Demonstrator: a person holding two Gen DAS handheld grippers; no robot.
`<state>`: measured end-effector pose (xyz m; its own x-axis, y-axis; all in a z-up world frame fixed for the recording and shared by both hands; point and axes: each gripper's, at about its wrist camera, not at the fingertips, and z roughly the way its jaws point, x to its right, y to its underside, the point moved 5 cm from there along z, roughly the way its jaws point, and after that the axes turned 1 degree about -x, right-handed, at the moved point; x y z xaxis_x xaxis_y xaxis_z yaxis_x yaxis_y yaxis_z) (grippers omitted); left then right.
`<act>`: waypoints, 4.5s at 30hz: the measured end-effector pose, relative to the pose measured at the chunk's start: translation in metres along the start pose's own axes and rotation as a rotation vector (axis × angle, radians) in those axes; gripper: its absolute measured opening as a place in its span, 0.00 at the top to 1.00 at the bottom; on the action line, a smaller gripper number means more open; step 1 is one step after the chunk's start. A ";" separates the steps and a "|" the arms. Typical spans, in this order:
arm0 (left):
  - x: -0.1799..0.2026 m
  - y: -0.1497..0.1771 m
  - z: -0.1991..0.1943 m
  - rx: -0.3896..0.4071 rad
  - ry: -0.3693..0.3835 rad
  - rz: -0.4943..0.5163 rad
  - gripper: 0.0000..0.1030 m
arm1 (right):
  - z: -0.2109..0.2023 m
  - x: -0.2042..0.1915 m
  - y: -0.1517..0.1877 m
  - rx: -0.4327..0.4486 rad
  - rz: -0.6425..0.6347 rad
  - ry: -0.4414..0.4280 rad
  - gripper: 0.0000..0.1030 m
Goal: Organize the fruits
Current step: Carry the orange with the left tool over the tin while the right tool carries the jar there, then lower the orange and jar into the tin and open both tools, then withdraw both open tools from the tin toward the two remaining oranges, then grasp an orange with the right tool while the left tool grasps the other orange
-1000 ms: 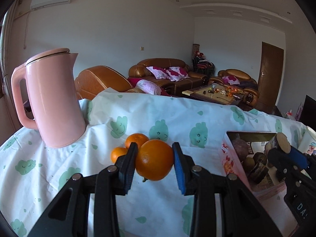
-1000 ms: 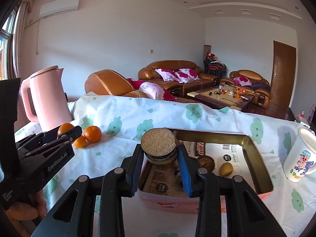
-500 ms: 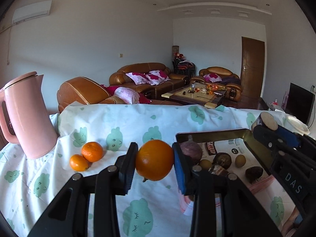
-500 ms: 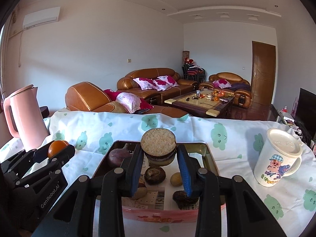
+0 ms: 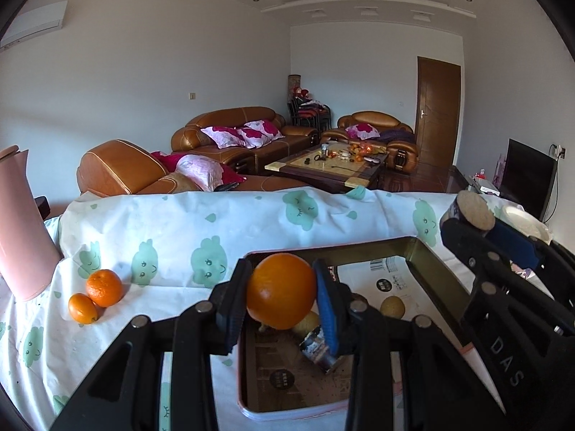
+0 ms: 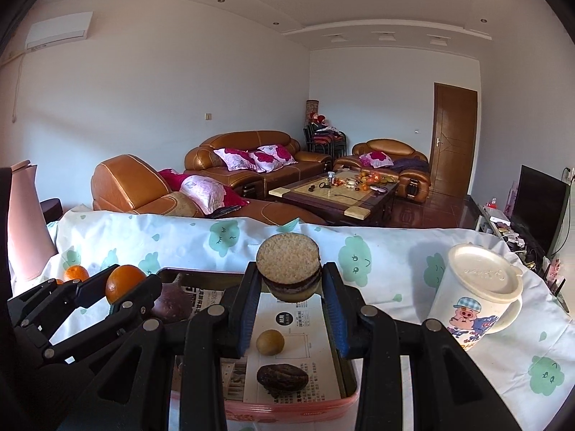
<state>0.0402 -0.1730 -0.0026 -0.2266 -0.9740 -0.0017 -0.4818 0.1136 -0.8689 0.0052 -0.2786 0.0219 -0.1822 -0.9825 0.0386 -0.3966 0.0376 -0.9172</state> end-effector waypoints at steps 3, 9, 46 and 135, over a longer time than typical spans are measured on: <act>0.005 0.000 0.006 -0.015 0.003 0.004 0.64 | 0.010 0.002 0.001 -0.015 0.002 0.009 0.64; 0.003 0.003 0.022 -0.061 0.008 -0.025 0.64 | 0.032 0.010 0.007 -0.075 0.044 -0.003 0.64; 0.007 0.008 0.001 -0.017 -0.043 0.025 0.00 | 0.064 0.018 0.027 -0.244 0.443 -0.536 0.50; -0.289 0.041 0.015 -0.249 -0.226 -0.356 0.60 | 0.054 -0.217 0.025 -0.232 0.048 -0.374 0.18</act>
<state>0.0985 0.1102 -0.0457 0.1656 -0.9758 0.1427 -0.6897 -0.2180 -0.6905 0.0841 -0.0741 -0.0307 0.1160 -0.9754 -0.1877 -0.5949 0.0831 -0.7995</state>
